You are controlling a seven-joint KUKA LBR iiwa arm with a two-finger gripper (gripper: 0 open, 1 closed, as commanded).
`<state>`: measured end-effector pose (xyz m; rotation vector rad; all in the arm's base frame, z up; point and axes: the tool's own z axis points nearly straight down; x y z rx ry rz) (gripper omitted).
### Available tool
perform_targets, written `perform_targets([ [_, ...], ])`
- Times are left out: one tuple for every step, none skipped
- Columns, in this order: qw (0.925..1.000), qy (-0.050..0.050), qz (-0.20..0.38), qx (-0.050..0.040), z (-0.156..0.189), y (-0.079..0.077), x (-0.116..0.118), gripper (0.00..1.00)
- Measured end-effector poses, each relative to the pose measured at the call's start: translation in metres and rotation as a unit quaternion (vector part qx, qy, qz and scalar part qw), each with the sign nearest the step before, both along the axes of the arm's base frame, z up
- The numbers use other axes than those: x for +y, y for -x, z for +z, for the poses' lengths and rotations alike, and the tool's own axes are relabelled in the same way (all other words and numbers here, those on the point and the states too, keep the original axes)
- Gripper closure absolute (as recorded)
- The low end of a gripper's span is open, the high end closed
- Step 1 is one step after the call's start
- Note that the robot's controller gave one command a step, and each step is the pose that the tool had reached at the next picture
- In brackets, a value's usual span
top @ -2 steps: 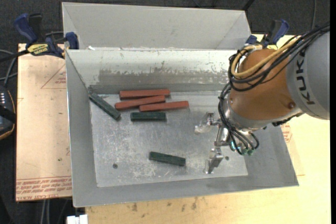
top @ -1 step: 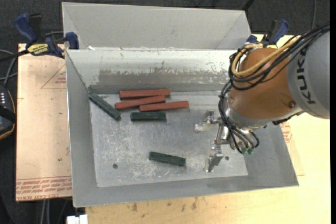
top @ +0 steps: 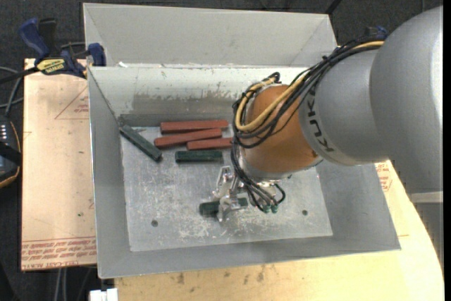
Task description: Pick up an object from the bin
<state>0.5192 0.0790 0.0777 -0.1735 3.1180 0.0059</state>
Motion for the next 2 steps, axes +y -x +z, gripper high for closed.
perform_targets([
  [1.0000, 0.000, 0.000, 0.0000, 0.000, 0.000, 0.000, 1.00],
  [1.0000, 0.001, -0.007, 0.0039, 0.177, 0.014, -0.007, 1.00],
])
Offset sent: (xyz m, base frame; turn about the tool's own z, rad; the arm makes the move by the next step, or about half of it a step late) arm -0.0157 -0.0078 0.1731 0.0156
